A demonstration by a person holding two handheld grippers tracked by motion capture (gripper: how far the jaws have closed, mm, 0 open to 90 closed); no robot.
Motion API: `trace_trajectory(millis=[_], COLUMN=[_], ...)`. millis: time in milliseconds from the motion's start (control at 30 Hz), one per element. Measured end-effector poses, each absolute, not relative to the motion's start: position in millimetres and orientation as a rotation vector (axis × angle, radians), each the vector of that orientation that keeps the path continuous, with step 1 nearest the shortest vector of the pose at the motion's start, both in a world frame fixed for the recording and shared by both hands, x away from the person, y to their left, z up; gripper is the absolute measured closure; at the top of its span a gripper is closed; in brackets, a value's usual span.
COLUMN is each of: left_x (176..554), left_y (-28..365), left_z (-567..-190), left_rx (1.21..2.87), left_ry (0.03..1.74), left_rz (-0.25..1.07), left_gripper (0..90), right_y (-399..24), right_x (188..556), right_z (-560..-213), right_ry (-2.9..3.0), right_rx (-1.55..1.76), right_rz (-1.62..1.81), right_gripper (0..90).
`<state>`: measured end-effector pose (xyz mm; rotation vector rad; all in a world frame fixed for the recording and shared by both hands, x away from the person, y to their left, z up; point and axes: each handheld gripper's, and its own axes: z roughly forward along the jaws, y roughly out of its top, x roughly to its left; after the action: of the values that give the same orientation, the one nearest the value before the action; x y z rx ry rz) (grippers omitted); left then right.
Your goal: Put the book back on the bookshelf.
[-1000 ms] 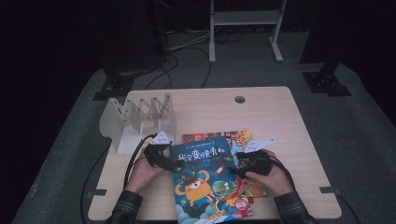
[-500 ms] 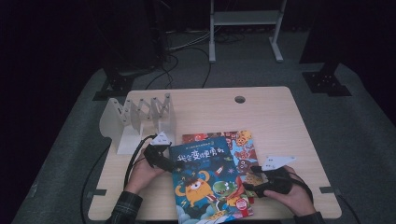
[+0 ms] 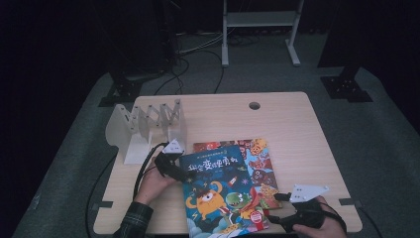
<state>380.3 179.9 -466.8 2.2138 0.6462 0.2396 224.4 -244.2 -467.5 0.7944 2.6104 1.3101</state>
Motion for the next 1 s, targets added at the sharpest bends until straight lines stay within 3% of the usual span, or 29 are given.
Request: trace_trajectory(millis=[533, 700, 1000], left_x=[382, 381, 375], left_y=[180, 180, 183], left_z=[-468, -467, -467], left_rx=[2.210, 2.217, 2.214], left_ry=[0.652, 0.647, 0.650], left_rz=[0.214, 0.211, 0.196], left_gripper=[0.0, 0.0, 0.0], right_y=[-234, -232, -246], right_x=[202, 209, 227], right_z=[-466, -468, -467], right_ry=[2.605, 2.614, 2.547], right_rx=[0.713, 0.727, 0.812], right_rz=[1.284, 1.266, 1.229], right_gripper=[21.9, 16.2, 17.5])
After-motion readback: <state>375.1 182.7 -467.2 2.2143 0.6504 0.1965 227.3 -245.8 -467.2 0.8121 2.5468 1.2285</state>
